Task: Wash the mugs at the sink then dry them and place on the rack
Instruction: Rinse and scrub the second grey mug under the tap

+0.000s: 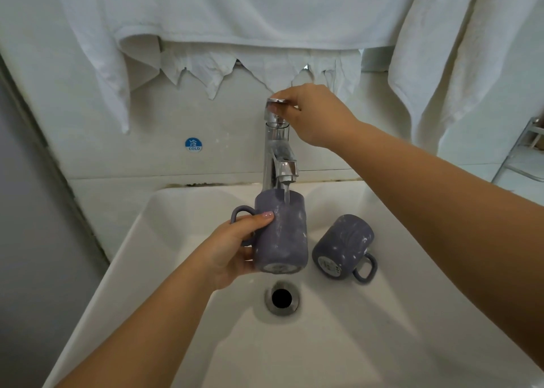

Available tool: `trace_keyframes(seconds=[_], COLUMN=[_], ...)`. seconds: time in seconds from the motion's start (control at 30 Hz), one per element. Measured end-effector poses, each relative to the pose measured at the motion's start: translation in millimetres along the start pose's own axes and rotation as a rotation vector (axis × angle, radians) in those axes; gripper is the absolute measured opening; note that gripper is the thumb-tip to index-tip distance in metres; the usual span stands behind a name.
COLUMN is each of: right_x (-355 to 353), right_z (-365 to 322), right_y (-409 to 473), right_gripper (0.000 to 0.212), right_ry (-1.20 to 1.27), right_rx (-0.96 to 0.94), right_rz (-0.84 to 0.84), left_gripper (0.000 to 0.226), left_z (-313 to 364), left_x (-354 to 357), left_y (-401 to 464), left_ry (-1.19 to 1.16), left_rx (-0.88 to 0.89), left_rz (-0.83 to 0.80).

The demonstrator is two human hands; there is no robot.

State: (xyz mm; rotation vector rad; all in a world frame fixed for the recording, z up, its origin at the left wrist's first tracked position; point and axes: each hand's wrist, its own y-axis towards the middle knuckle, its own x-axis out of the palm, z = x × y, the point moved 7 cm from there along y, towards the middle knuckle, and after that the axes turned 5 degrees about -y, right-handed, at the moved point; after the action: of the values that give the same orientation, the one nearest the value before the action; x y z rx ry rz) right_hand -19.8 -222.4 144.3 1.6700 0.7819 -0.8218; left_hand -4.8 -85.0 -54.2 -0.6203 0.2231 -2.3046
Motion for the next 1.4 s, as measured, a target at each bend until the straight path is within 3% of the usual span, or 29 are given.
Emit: trace_keyframes(seconds=[0.77, 0.83, 0.9, 1.0, 1.03, 1.1, 1.2, 1.4], right_x=[-0.1, 3.6, 8.2, 31.2, 49.4, 92.1, 126.2, 150.7], right_z=[6.8, 9.5, 17.8, 44.2, 52.1, 49.8, 20.8, 12.6], right_y=[2.0, -5.8, -23.6, -69.7, -87.4, -119.7, -148.6, -147.6], right_gripper=[0.032, 0.044, 0.061, 0.043, 0.037, 0.038, 0.043, 0.065], right_ry=[0.102, 0.200, 0.384, 0.638, 0.719, 0.934, 1.187, 1.207], right_rx=[0.088, 0.117, 0.215, 0.521, 0.641, 0.787, 0.751, 0.780], right_rz=[-0.116, -0.131, -0.054, 0.127, 0.082, -0.172, -0.439, -0.371], left_gripper=[0.054, 0.053, 0.051, 0.047, 0.047, 0.042, 0.031, 0.034], left_z=[-0.3, -0.1, 0.3, 0.5, 0.2, -1.0, -3.4, -10.5], left_x=[-1.7, -1.7, -1.6, -0.7, -0.5, -0.2, -0.4, -5.4], left_y=[0.6, 0.4, 0.0, -0.7, -0.6, 0.3, 1.8, 1.9], left_ry=[-0.006, -0.007, -0.012, -0.015, -0.021, -0.038, -0.078, -0.021], left_rx=[0.004, 0.005, 0.007, 0.006, 0.004, 0.002, 0.004, -0.029], left_rz=[0.007, 0.007, 0.012, 0.021, 0.025, 0.032, 0.040, 0.052])
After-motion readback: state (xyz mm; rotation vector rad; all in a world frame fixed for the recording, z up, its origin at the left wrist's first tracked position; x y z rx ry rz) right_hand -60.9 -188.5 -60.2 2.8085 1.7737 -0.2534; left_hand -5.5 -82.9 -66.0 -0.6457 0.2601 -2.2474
